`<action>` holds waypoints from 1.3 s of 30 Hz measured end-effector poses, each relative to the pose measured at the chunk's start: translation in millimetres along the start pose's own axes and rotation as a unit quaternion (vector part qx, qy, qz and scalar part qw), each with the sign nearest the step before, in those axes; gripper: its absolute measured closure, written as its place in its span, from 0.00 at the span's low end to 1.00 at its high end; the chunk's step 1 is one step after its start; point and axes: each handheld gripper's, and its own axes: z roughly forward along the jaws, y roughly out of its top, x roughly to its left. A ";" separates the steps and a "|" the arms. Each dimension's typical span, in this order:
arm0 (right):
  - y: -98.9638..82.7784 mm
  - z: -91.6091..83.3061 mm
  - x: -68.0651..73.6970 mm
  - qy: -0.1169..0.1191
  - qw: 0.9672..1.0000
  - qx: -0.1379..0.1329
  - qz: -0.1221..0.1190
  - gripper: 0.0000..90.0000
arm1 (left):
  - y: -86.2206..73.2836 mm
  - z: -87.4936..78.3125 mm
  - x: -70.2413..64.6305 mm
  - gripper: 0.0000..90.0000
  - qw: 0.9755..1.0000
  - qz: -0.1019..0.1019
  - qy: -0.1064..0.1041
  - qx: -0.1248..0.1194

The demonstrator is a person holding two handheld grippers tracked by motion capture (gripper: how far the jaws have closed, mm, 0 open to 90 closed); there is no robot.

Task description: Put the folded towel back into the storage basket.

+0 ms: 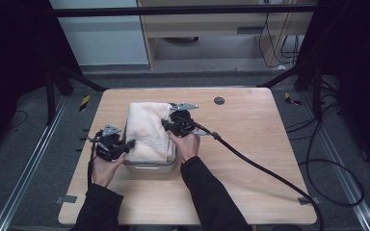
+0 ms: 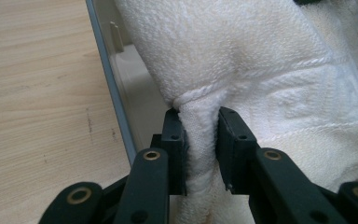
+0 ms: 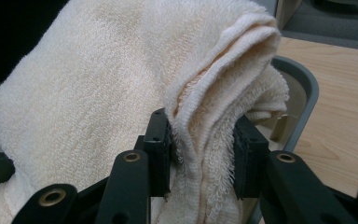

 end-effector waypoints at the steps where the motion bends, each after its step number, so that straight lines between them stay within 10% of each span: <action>1: -1.0 0.9 -0.1 0.000 1.000 0.000 0.000 0.71 | -0.5 1.4 0.2 0.81 1.000 -0.002 0.000 0.003; 25: -10.0 12.9 -3.7 -0.013 1.000 0.017 -0.021 0.66 | -2.9 8.7 0.3 0.73 1.000 -0.003 0.018 0.018; 39: -8.7 9.0 -4.1 -0.023 0.998 0.012 -0.049 0.62 | 4.2 -6.9 -1.8 0.64 1.000 -0.012 0.014 -0.025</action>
